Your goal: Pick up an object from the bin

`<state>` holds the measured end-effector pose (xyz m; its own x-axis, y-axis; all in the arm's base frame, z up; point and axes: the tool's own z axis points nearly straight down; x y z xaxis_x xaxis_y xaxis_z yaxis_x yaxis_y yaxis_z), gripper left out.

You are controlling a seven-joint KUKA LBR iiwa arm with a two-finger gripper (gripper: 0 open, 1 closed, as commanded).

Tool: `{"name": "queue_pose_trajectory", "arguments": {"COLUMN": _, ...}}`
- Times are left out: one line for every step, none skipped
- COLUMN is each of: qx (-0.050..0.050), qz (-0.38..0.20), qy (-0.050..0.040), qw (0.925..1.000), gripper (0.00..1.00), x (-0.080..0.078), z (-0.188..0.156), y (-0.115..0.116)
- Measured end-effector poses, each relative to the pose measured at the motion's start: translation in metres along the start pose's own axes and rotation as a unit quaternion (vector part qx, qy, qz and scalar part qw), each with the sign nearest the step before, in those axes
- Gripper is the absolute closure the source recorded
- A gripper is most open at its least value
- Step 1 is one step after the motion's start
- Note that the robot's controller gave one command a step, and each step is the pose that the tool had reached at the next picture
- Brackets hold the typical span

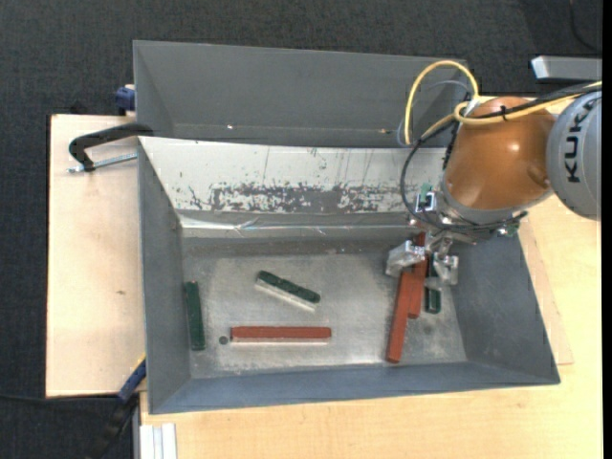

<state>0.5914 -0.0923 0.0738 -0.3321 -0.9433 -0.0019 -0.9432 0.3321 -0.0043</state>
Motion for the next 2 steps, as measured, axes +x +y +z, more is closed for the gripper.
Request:
{"name": "queue_pose_trajectory", "arguments": {"qx": 0.000, "qz": 0.000, "qy": -0.0005, "qw": 1.0000, "gripper": 1.00, "x": 0.000, "z": -0.003, "y": 0.000}}
{"name": "queue_pose_trajectory", "arguments": {"qx": -0.004, "qz": 0.001, "qy": -0.0003, "qw": 1.0000, "gripper": 1.00, "x": -0.001, "z": -0.017, "y": 0.003}}
